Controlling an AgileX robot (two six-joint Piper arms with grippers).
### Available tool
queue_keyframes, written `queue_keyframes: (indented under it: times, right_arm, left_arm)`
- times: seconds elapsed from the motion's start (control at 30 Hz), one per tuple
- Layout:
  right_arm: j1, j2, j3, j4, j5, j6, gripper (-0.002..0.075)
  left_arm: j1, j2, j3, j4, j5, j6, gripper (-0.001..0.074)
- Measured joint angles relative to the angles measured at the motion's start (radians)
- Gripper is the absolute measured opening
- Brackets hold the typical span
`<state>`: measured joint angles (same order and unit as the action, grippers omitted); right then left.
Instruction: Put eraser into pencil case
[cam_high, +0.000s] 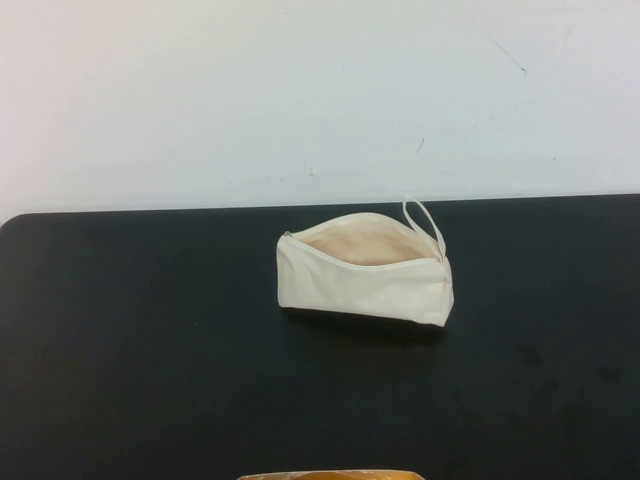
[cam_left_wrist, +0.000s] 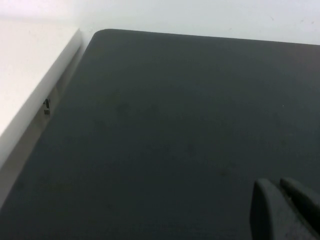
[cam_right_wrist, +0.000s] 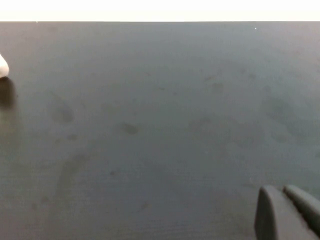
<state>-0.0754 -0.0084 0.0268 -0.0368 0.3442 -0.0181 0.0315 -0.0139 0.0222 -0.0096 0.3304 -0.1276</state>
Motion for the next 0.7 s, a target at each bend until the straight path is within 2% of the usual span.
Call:
queue_keyframes:
  times: [0.7]
  right_arm:
    - [0.0,0.0,0.0,0.0,0.0,0.0,-0.0001]
  left_arm:
    - [0.0,0.0,-0.001,-0.029,0.004,0.105,-0.0001]
